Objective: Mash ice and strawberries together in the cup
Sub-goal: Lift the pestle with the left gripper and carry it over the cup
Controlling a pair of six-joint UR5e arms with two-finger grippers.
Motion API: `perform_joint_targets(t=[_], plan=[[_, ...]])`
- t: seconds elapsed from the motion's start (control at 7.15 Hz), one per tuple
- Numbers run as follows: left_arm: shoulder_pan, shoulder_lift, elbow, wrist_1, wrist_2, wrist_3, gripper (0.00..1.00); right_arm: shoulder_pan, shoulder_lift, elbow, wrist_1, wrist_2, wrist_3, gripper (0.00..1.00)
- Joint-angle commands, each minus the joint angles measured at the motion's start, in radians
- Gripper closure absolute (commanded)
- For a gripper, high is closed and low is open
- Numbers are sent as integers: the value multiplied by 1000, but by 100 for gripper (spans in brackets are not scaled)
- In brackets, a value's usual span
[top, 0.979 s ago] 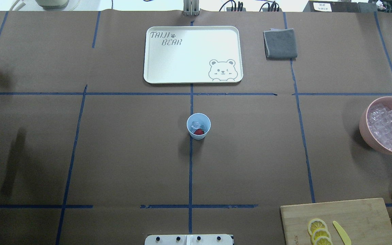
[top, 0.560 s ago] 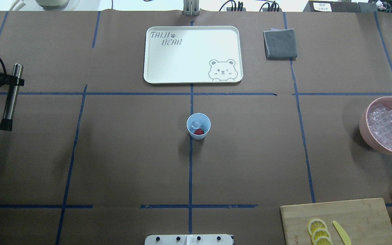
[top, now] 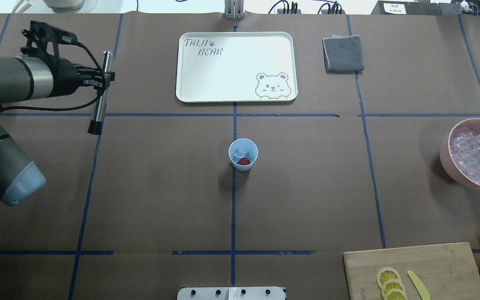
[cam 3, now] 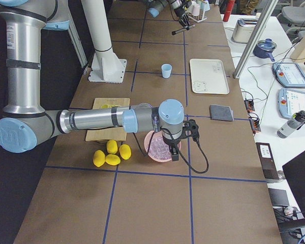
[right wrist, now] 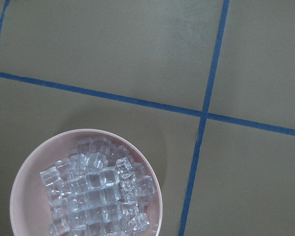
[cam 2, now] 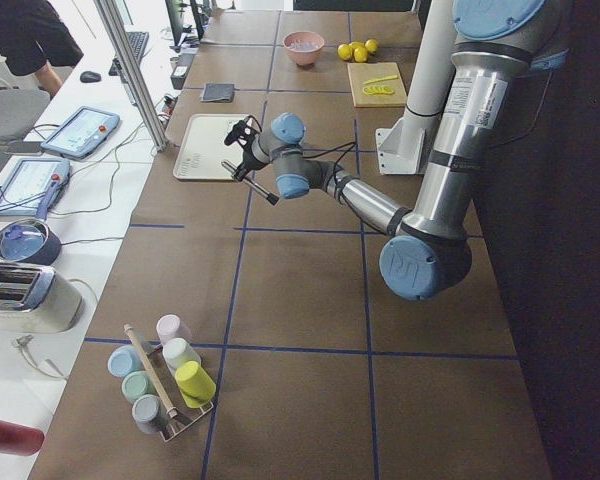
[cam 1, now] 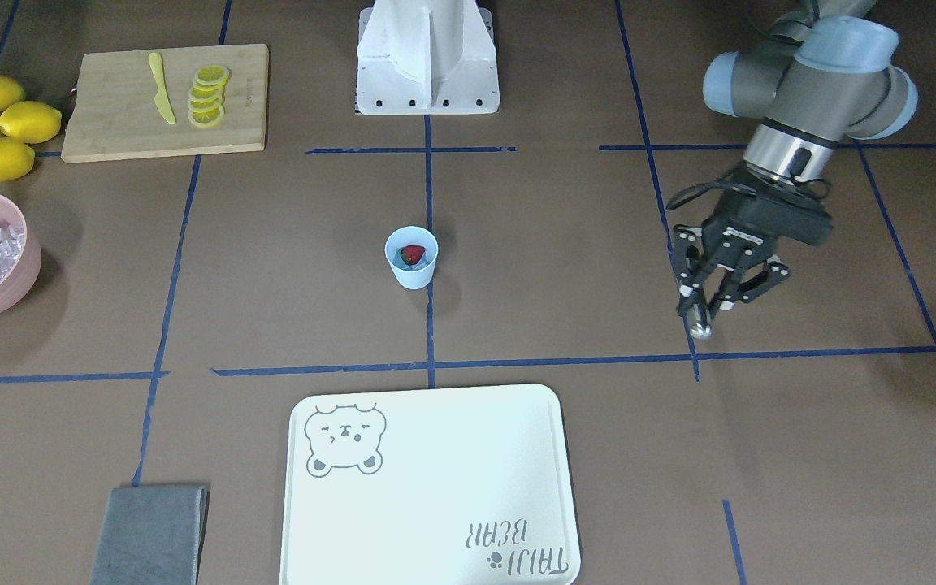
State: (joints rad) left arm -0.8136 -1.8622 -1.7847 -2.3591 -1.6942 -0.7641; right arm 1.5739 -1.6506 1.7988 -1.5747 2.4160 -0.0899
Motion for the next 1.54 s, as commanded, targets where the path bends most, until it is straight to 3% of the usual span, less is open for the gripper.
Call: perform_joint_targets(t=[0.0, 0.28, 0.56, 0.7, 1.12, 1.4], plan=[[71, -90, -83, -15, 92, -32, 100, 0, 0, 1, -2, 0, 1, 1], [158, -156, -96, -133, 274, -49, 100, 0, 0, 1, -2, 8, 1, 1], [233, -160, -38, -390, 408, -40, 100, 0, 6, 7, -4, 11, 2, 1], [254, -176, -18, -450, 433, -31, 100, 0, 6, 7, -4, 11, 2, 1], [428, -245, 48, -584, 691, 182, 100, 0, 5, 7, -4, 17, 2, 1], [433, -256, 152, -688, 706, 259, 100, 0, 3, 8, -4, 18, 1, 1]])
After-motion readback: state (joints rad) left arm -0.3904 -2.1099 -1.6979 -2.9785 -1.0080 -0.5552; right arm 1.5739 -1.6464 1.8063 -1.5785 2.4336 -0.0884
